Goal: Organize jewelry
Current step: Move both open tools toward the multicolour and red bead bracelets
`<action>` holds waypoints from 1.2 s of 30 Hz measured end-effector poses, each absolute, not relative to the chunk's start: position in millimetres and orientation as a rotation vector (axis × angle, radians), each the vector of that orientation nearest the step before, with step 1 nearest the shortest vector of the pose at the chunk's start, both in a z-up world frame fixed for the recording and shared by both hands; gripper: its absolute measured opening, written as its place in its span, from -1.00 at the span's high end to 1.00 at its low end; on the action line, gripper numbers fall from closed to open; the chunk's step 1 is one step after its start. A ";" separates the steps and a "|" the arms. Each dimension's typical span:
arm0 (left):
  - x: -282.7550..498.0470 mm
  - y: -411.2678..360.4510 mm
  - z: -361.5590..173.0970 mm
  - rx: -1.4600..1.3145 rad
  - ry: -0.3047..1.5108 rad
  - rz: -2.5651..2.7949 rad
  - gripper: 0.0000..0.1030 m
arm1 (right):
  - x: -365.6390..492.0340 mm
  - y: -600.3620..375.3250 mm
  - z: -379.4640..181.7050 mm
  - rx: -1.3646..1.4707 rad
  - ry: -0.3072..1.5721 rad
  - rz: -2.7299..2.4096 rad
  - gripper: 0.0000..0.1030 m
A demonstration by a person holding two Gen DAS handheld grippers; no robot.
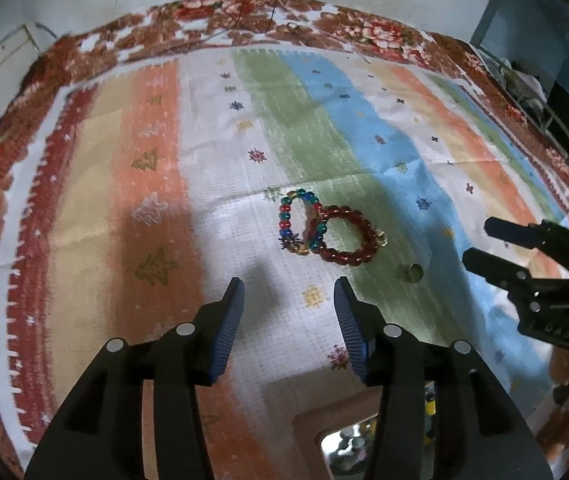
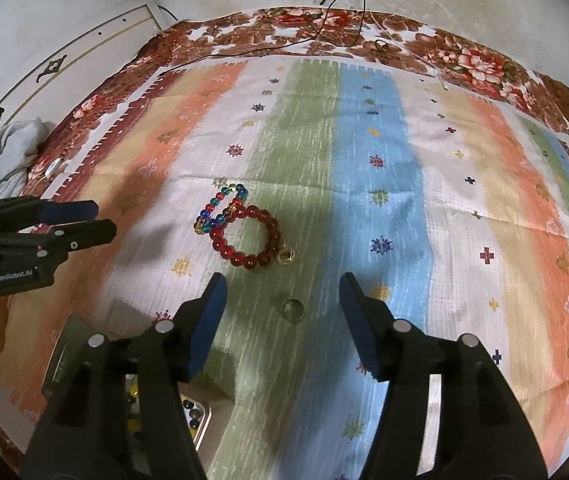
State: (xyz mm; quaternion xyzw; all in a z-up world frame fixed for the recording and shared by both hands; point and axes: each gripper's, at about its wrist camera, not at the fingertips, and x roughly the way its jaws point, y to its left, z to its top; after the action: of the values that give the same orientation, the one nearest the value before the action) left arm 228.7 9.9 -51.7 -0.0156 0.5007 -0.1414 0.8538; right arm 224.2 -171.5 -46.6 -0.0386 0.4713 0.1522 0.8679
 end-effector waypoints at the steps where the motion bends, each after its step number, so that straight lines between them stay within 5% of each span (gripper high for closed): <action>1: 231.7 9.7 -52.3 -0.043 1.055 -0.304 0.09 | 226.8 -172.0 -47.5 -0.079 0.989 0.318 -0.15; 36: 313.6 2.4 -110.7 -0.048 1.185 -0.303 -0.04 | 290.4 -144.8 -99.1 -0.179 1.055 0.347 -0.42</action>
State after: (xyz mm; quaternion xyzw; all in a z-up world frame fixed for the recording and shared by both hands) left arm 313.6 2.4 -110.7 -0.0225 0.5563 -0.1423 0.8184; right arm 290.4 -144.8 -99.1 -0.0849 0.5002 0.1645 0.8459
